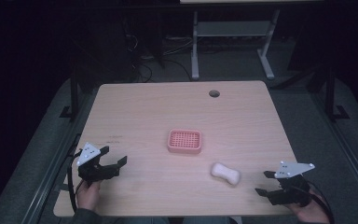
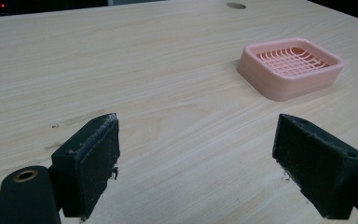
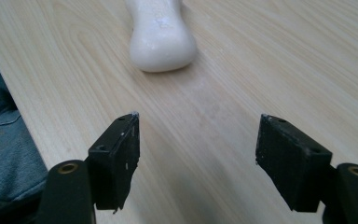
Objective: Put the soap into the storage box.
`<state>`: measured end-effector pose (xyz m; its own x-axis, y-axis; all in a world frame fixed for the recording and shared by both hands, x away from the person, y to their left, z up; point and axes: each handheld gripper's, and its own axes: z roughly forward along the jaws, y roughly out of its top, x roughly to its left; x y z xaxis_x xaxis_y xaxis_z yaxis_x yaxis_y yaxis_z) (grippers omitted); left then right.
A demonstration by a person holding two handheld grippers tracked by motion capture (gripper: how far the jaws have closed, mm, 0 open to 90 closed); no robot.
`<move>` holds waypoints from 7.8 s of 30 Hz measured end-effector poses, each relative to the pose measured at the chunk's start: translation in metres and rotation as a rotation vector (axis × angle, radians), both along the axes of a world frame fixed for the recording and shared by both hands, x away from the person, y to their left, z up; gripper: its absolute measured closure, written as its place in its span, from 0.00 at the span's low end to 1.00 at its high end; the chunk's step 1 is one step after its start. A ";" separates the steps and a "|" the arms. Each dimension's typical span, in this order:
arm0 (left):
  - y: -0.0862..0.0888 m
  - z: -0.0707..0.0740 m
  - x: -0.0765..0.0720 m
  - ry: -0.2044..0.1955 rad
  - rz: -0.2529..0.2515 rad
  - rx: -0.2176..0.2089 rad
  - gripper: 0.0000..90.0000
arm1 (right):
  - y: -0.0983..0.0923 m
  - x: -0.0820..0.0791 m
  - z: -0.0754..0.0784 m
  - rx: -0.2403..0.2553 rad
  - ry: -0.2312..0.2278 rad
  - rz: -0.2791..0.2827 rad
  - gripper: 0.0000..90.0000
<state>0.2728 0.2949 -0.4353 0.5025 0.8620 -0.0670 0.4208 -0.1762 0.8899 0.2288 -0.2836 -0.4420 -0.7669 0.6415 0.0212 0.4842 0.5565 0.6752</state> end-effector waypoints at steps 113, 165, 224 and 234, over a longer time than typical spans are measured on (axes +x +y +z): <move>-0.006 -0.002 0.005 0.008 -0.008 0.051 0.16 | 0.131 0.083 -0.002 -0.345 0.199 0.245 0.53; -0.003 0.000 0.005 0.007 0.006 0.041 0.16 | 0.159 0.117 0.063 -0.321 0.123 0.353 0.55; -0.006 -0.001 0.006 0.010 -0.003 0.048 0.16 | 0.214 0.178 0.073 -0.356 0.160 0.422 0.54; -0.007 -0.001 0.006 0.009 -0.006 0.052 0.16 | 0.221 0.186 0.072 -0.343 0.164 0.425 0.54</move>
<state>0.2785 0.2879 -0.4364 0.5070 0.8615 -0.0267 0.4280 -0.2247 0.8754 0.4144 -0.0627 -0.3703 -0.9633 0.2683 0.0068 0.2531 0.8996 0.3559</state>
